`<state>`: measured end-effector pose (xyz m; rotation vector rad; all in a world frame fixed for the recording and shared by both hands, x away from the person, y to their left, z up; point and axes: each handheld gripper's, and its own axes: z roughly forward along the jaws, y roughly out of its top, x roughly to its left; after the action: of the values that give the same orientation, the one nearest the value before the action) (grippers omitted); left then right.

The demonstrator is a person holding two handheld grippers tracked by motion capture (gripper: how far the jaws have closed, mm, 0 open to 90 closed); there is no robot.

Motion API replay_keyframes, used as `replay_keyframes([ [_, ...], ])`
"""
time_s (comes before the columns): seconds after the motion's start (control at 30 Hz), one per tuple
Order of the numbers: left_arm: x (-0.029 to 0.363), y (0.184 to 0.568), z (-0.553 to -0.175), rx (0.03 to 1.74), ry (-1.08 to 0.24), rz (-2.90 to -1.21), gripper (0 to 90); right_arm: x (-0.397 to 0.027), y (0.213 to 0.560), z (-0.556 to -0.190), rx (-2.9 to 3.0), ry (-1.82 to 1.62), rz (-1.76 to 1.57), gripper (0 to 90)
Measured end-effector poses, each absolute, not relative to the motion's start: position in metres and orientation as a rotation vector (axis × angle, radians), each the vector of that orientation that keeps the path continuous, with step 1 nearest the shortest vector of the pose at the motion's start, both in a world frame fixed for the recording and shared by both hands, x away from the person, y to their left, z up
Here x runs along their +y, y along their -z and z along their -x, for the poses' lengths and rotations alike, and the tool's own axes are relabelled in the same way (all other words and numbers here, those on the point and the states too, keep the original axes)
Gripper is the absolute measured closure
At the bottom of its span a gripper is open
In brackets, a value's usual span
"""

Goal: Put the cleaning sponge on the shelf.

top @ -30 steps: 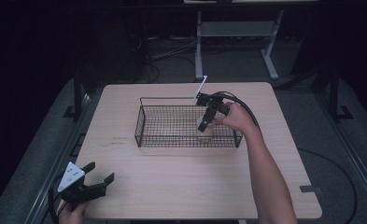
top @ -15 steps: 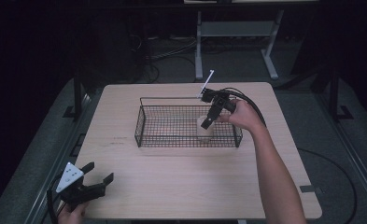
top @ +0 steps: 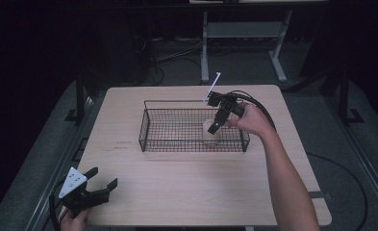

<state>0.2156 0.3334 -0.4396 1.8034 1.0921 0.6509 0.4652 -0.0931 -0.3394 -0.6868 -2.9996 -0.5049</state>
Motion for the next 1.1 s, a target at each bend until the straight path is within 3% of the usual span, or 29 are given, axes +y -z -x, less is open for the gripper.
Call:
replay_keyframes([
  [1.1,0.331,0.442,-0.217,1.089,-0.644,-1.829,13.8,-0.097,0.328,-0.424,-3.063,0.495,0.588,16.0],
])
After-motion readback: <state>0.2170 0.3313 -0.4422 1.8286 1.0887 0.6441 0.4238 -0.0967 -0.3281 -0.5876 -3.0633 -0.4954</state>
